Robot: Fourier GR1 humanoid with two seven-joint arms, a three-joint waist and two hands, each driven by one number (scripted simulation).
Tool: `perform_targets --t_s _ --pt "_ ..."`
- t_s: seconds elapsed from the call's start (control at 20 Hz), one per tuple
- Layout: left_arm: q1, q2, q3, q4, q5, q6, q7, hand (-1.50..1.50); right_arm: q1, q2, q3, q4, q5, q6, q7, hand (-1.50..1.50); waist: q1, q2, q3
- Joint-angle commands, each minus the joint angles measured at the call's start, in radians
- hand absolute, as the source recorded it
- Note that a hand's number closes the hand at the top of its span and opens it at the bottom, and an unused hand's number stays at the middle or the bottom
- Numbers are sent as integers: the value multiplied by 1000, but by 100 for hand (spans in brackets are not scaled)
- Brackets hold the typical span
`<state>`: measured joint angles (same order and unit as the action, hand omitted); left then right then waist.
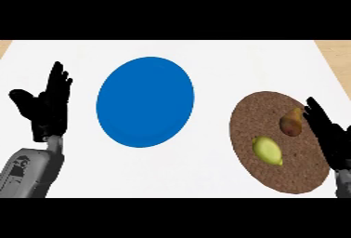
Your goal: Pick the lemon from the placemat and place it in the plate
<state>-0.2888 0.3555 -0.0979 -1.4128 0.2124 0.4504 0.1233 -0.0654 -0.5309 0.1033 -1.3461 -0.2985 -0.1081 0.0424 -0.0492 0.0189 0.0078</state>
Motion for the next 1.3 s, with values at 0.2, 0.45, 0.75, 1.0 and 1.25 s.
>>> perform_targets --t_s 0.2,0.45,0.75,1.0,1.25 --pt "1 44 -81 23 -57 -96 -34 0 -94 232 9 -314 -288 254 -278 -150 10 -46 1" --pt "50 47 -114 36 -55 -152 -61 0 -8 124 44 -474 162 72 -603 150 -14 -37 -6" --pt "9 61 -87 63 -25 -230 -81 0 285 234 164 -298 231 164 -1058 -150 24 -19 -6" --pt "53 58 -91 15 -37 -245 -82 0 348 230 23 -264 251 58 -1240 -150 36 -21 -7" --pt "37 16 -93 53 -64 -228 -104 0 475 107 -152 -320 163 155 -1281 -150 26 -21 -8"
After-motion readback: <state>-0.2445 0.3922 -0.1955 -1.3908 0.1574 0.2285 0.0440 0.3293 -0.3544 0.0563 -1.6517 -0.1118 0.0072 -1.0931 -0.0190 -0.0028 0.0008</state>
